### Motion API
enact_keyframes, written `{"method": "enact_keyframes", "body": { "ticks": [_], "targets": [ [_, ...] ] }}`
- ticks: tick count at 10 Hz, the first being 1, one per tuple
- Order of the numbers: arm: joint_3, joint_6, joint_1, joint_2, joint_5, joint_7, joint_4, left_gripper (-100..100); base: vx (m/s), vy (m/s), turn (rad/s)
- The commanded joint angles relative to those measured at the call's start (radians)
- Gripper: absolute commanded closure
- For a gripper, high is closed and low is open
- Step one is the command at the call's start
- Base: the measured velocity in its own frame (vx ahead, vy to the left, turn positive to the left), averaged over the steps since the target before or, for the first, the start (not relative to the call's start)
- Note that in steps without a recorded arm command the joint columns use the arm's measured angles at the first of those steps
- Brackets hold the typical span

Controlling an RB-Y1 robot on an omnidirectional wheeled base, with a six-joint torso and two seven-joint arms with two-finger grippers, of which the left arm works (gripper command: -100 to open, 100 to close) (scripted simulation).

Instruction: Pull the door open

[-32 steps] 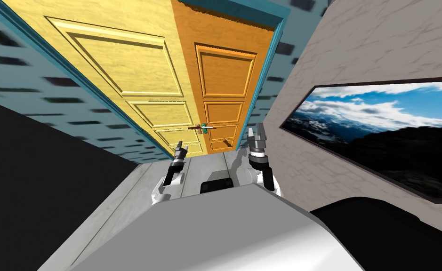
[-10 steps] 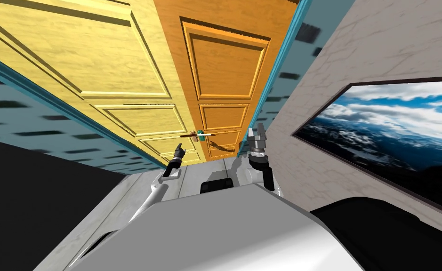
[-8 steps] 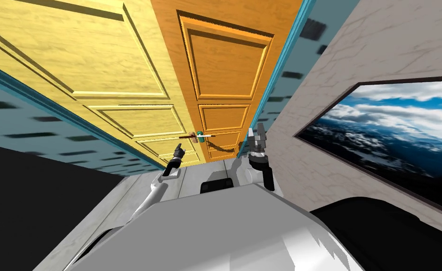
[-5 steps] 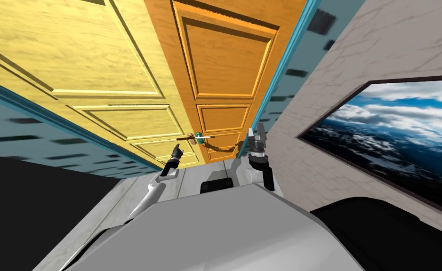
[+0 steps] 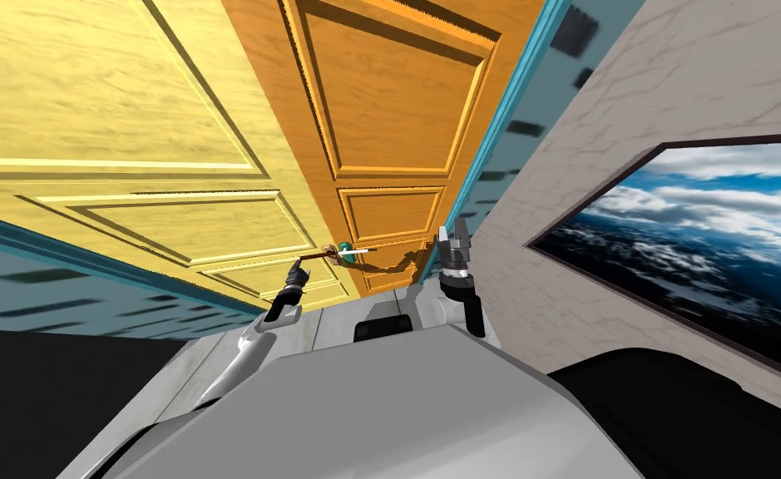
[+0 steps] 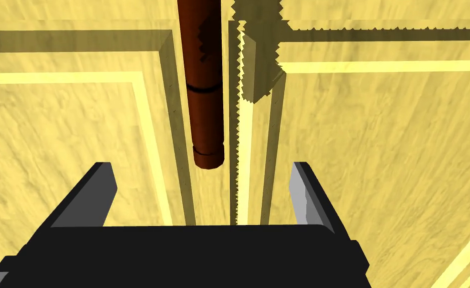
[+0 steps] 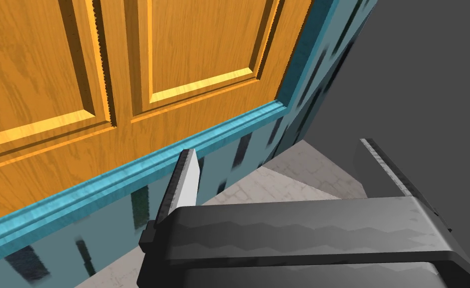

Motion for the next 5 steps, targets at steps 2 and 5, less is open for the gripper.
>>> {"method": "enact_keyframes", "body": {
  "ticks": [2,5],
  "targets": [
    [0.008,-0.009,0.000,0.009,0.005,0.010,0.007,-100,0.176,0.037,-0.134],
    [0.003,-0.011,-0.004,0.003,0.004,0.010,0.006,100,0.105,-0.023,-0.067]
  ]
}}
